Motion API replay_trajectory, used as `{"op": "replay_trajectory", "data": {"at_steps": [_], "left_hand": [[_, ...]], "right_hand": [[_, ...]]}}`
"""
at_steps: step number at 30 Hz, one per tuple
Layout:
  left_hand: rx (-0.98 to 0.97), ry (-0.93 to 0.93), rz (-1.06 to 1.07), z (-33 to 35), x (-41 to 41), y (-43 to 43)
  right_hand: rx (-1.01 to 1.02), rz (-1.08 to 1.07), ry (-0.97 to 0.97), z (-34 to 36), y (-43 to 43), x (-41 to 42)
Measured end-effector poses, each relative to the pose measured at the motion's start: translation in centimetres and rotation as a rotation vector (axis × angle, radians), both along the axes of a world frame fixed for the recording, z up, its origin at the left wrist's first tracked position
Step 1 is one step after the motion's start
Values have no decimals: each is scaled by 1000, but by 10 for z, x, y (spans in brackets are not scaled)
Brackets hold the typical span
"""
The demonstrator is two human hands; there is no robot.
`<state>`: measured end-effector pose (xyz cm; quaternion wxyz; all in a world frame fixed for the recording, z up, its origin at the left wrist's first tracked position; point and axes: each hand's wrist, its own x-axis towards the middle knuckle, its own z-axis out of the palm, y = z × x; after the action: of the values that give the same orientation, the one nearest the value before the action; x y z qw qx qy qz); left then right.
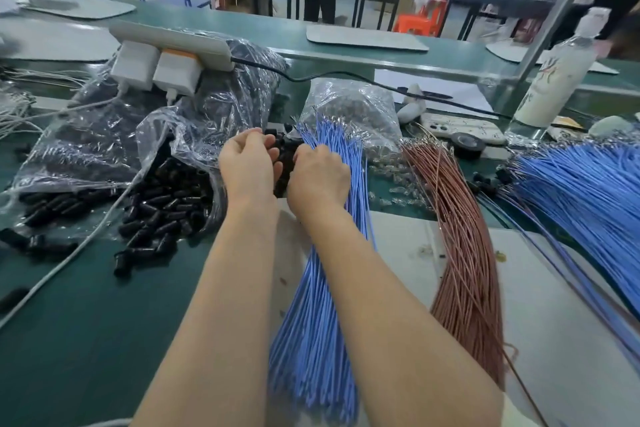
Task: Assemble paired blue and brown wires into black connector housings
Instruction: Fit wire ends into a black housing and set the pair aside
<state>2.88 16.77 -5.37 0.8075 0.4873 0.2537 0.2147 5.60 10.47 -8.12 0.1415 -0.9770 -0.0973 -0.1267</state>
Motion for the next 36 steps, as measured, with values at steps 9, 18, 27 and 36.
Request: {"op": "replay_trajectory", "data": {"at_steps": [9,18,27,36], "left_hand": [[229,-41,-312,-2,5,-30],[216,-54,-494,-6,3,-59],[39,-61,-432,-15,9,-46],[-52,-121,-412,-13,2,-46]], "right_hand": [[794,102,-7,42,-57,-4],[763,97,63,34,-115,-21],[127,20,429,10,-97,-34],[785,0,516,23,-116,-34]]}}
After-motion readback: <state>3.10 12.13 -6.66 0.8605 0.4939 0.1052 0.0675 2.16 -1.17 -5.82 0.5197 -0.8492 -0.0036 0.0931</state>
